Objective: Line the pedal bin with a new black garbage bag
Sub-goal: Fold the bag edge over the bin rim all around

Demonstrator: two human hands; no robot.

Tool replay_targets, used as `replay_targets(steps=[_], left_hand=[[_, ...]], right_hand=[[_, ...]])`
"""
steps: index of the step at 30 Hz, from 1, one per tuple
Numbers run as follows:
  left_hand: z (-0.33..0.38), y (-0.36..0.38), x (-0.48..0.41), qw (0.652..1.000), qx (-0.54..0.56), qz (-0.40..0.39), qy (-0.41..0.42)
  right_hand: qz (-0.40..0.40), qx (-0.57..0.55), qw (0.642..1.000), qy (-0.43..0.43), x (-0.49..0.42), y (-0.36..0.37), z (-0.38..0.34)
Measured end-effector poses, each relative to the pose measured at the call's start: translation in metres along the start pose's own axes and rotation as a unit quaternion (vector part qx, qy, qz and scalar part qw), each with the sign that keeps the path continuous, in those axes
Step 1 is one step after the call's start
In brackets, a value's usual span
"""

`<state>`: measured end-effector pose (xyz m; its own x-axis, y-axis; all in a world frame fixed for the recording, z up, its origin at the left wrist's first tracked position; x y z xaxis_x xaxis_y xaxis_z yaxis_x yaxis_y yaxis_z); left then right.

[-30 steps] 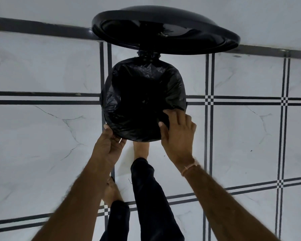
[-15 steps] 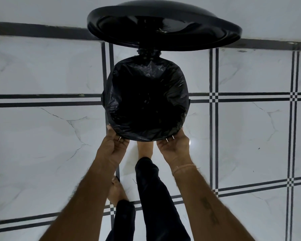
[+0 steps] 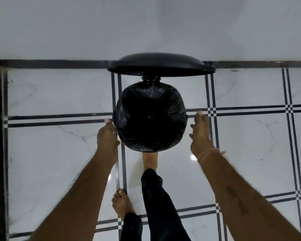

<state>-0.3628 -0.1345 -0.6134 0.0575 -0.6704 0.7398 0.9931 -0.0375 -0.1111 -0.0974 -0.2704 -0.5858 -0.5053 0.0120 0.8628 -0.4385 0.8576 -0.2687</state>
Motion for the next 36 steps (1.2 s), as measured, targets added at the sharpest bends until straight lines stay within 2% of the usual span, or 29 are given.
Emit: replay_targets(steps=[3,5,8,10,15,17,21,28,33,36], left_hand=[[0.069,0.012,0.004,0.997,0.007,-0.001,0.073],[0.114,0.025,0.007,0.994,0.024,-0.029,0.098],[0.159,0.050,0.008,0.987,0.014,-0.107,0.115],[0.171,0.063,0.010,0.982,-0.025,-0.138,0.127],[0.141,0.052,0.033,0.961,-0.123,-0.149,0.197],[0.123,0.038,0.041,0.948,-0.131,-0.158,0.243],[0.073,0.022,0.043,0.939,-0.145,-0.166,0.265],[-0.030,0.019,0.016,0.933,-0.180,-0.091,0.297],[-0.043,0.020,0.007,0.931,-0.174,-0.063,0.314],[-0.037,0.014,0.006,0.930,-0.188,-0.069,0.309]], right_hand=[[-0.026,-0.055,0.994,-0.085,0.035,0.002,-0.069],[-0.075,-0.039,0.990,-0.117,0.054,0.010,-0.113],[-0.134,0.098,0.979,-0.120,0.069,0.032,-0.156],[-0.130,0.194,0.966,-0.116,0.075,0.040,-0.167],[-0.084,0.310,0.929,-0.185,0.069,0.030,-0.138],[-0.082,0.319,0.921,-0.209,0.069,0.021,-0.112],[-0.074,0.340,0.908,-0.235,0.047,0.014,-0.059],[-0.054,0.383,0.867,-0.313,-0.019,0.017,0.024],[-0.045,0.309,0.895,-0.319,-0.031,0.021,0.033],[-0.039,0.313,0.899,-0.303,-0.024,0.023,0.040]])
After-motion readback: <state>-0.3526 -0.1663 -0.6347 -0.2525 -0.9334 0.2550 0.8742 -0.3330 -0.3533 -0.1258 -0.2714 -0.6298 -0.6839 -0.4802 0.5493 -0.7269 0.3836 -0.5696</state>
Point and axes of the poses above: each hand's wrist, its own x-axis away from the middle knuckle, its own y-axis out of the palm, z = x × y, the point moved 6 cm from there along -x, towards the middle knuckle, and after that the axes turned 14 degrees about y, right-handed, at the moved point
